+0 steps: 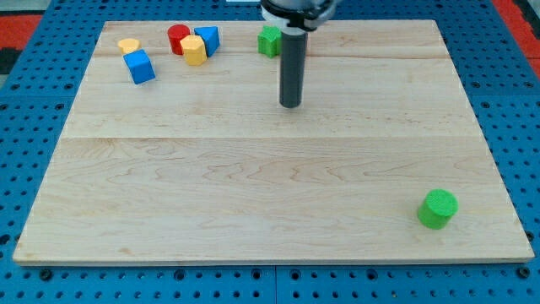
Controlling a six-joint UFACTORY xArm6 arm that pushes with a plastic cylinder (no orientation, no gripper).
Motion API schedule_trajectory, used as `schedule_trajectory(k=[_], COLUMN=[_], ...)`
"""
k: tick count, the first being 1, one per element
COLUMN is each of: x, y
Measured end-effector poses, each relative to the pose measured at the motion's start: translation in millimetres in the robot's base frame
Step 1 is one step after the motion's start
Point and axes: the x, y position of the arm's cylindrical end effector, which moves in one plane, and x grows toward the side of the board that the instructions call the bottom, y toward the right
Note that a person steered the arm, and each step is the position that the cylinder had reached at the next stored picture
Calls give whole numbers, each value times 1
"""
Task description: Move the green star and red star slightly right
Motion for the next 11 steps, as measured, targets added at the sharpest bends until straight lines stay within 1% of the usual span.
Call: schedule_trajectory(k=[2,5,6,10,11], x=[-49,-105,-118,-127,-127], y=[-57,-67,-68,54,56])
